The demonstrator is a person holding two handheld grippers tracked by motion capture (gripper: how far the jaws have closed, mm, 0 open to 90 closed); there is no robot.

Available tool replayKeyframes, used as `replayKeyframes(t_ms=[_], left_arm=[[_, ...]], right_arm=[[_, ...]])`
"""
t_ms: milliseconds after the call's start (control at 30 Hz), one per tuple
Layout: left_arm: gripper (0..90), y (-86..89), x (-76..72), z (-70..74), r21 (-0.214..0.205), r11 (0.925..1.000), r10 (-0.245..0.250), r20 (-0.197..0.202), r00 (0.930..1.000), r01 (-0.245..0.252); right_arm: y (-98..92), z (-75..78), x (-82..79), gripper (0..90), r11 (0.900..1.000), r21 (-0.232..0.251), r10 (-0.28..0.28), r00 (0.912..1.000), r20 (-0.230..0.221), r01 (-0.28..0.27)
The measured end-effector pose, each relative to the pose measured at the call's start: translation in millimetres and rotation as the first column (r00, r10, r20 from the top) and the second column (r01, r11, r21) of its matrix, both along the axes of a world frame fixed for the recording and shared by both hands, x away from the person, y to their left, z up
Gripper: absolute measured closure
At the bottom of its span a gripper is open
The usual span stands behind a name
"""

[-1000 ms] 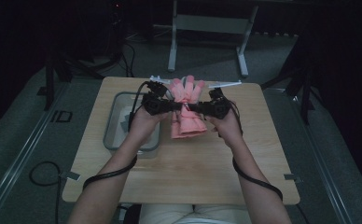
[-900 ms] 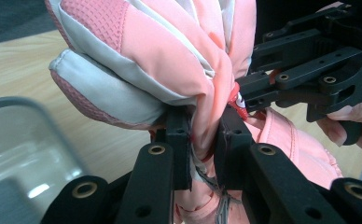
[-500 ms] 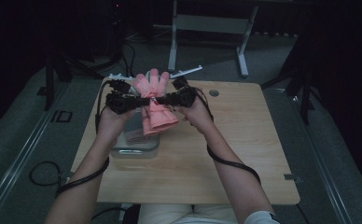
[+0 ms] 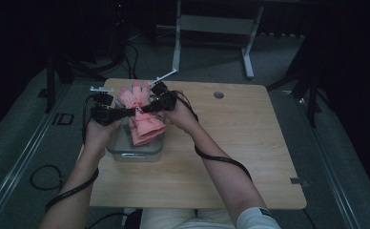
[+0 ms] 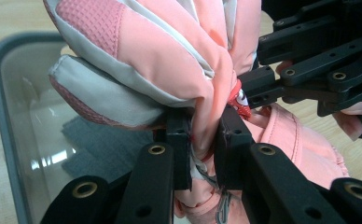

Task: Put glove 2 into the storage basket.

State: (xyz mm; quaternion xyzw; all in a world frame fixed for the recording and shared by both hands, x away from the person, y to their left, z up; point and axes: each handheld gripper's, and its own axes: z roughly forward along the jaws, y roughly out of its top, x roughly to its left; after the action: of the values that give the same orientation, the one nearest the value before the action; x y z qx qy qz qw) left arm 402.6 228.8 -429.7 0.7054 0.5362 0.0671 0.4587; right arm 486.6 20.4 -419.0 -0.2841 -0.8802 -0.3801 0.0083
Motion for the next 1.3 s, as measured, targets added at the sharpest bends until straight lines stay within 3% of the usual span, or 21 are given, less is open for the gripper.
replayKeyframes(t_ms=[233, 500, 600, 800, 933, 1067, 1133, 1200, 1300], left_arm=[[77.7, 4.7, 5.8, -33.5, -0.028, 0.9994, 0.021, -0.057, 0.9982, -0.023], [77.4, 14.1, 12.2, -51.8, -0.001, 0.9992, 0.038, -0.128, 0.9910, -0.039], [77.2, 16.4, 13.6, -57.2, -0.004, 0.9994, 0.034, -0.161, 0.9863, -0.036], [76.4, 17.0, 13.9, -63.0, 0.019, 0.9994, 0.031, -0.183, 0.9827, -0.028], [76.1, 14.0, 15.9, -64.4, 0.066, 0.9972, 0.047, -0.193, 0.9800, -0.035], [75.6, 7.4, 17.0, -61.4, 0.133, 0.9901, 0.070, -0.192, 0.9789, -0.044], [74.8, 6.5, 17.5, -60.7, 0.148, 0.9880, 0.074, -0.195, 0.9779, -0.045], [73.5, 7.4, 18.0, -61.2, 0.140, 0.9884, 0.084, -0.191, 0.9780, -0.057], [64.1, 7.7, 18.8, -61.5, 0.143, 0.9870, 0.099, -0.180, 0.9787, -0.074]], right_arm=[[9.6, -26.6, 5.3, 65.5, 0.9974, -0.072, -0.010, 0.9996, -0.025, 0.009], [24.5, -48.6, 6.4, 65.5, 0.9942, -0.104, -0.033, 0.9981, -0.052, 0.027], [25.7, -55.0, 7.9, 65.4, 0.9936, -0.108, -0.043, 0.9957, -0.082, 0.034], [22.5, -62.1, 7.6, 64.5, 0.9941, -0.105, -0.038, 0.9949, -0.094, 0.028], [17.3, -65.2, 8.4, 64.0, 0.9948, -0.095, -0.044, 0.9954, -0.085, 0.036], [19.4, -64.4, 7.4, 63.8, 0.9908, -0.127, -0.053, 0.9976, -0.045, 0.047], [19.2, -64.3, 8.0, 63.5, 0.9905, -0.127, -0.061, 0.9967, -0.053, 0.054], [17.9, -64.9, 9.5, 62.3, 0.9911, -0.119, -0.067, 0.9961, -0.058, 0.059], [16.1, -65.4, 11.5, 58.4, 0.9915, -0.108, -0.080, 0.9946, -0.066, 0.072]])
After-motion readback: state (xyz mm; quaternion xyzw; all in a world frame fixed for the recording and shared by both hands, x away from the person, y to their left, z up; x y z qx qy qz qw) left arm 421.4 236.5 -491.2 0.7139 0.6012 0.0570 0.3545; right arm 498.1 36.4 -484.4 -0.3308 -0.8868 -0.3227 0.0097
